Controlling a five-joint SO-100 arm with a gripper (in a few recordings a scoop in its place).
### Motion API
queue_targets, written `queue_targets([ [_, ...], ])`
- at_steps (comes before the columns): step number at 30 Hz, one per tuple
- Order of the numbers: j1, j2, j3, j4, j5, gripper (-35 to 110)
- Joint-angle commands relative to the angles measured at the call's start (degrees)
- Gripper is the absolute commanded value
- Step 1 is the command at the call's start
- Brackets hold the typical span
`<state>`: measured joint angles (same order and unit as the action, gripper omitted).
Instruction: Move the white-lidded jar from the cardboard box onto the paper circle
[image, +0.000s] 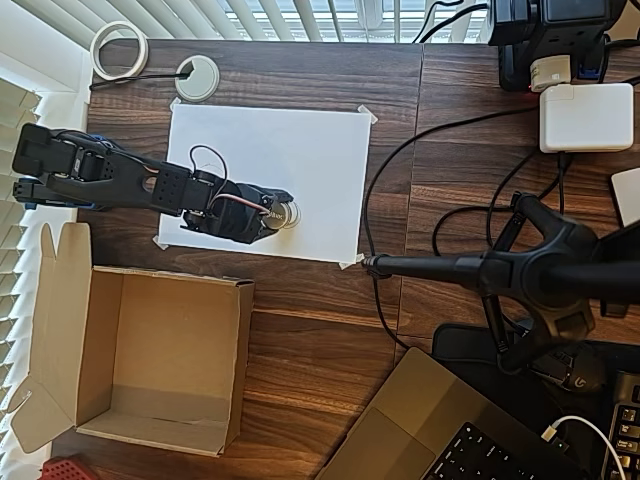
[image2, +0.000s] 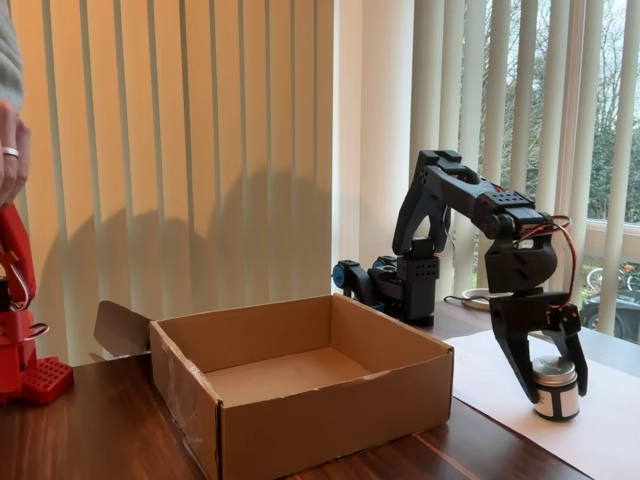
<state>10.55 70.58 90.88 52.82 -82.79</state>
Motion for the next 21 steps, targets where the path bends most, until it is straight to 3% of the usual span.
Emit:
queue_targets([
  [1,0.7,4.0,-2.0,0.0,-1.0,5],
  [12,0.5,4.5,-1.0,0.0,-2.2,7],
  [21,0.5,5.1,0.0,0.0,-2.7,30],
])
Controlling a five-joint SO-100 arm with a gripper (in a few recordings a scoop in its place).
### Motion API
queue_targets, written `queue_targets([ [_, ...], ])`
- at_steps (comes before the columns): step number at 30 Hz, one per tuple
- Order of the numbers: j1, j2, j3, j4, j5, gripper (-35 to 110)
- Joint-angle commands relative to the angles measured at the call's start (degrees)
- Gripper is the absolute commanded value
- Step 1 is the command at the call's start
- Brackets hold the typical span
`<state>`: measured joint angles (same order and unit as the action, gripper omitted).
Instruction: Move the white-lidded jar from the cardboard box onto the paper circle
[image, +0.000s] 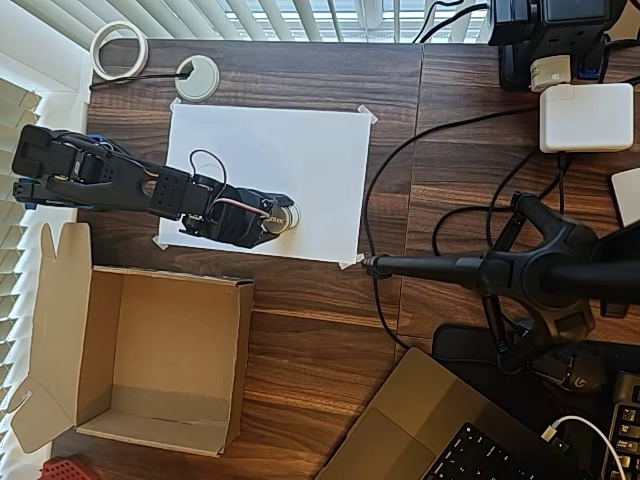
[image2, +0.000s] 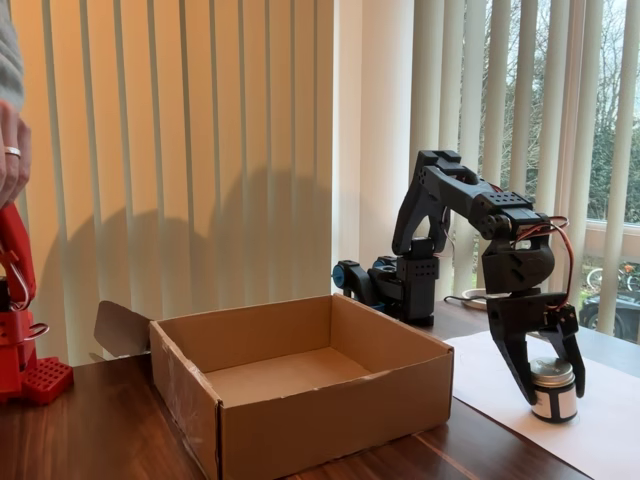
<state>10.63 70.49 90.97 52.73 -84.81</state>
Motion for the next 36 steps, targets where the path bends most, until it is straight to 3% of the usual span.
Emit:
queue_targets([
  [1,0.4,5.2,-0.1,0.1,-0.5,31],
  [15,-0.4,8.3,0.0,0.6,1.3,42],
  [29,-0.9,31.2,8.1,4.0,1.0,38],
  [32,-0.7,40.6,14.6,4.0,5.4,38],
  [36,-2.8,56.0,28.4,1.7,20.3,38],
])
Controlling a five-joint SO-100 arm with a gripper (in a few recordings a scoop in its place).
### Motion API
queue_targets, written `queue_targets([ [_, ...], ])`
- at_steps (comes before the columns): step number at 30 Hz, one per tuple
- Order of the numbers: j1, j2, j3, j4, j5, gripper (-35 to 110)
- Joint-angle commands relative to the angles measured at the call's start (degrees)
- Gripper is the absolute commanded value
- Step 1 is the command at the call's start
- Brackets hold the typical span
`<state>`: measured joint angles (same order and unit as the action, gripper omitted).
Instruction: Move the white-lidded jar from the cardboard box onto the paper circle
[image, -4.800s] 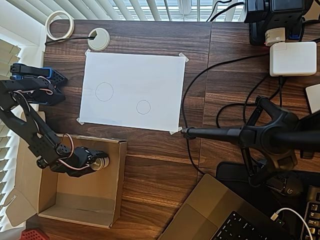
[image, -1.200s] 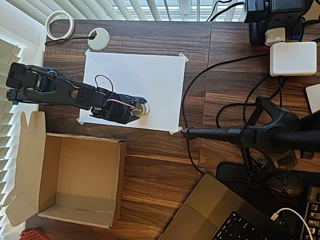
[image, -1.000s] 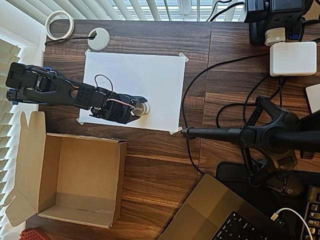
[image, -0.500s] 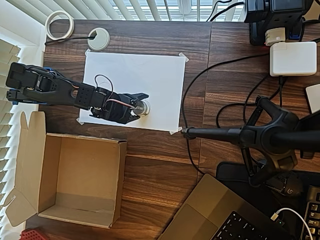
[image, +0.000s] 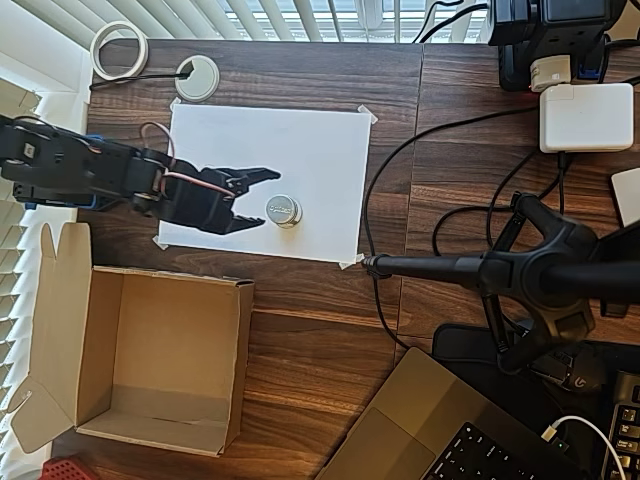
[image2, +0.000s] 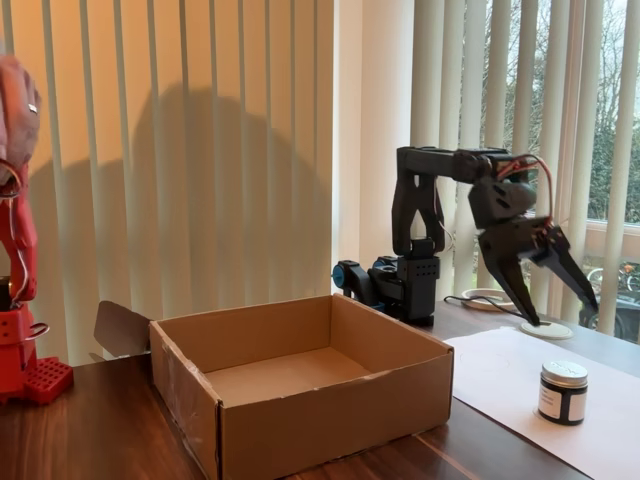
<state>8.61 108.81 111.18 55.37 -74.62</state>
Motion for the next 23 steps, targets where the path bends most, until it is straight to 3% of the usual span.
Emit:
queue_targets([
  [1,-1.4,21.6,12.0,-1.7,14.6,38],
  [12,-6.7,50.6,39.9,-3.5,48.8,36],
  [23,-9.6,74.5,61.9,-3.0,57.1,10],
])
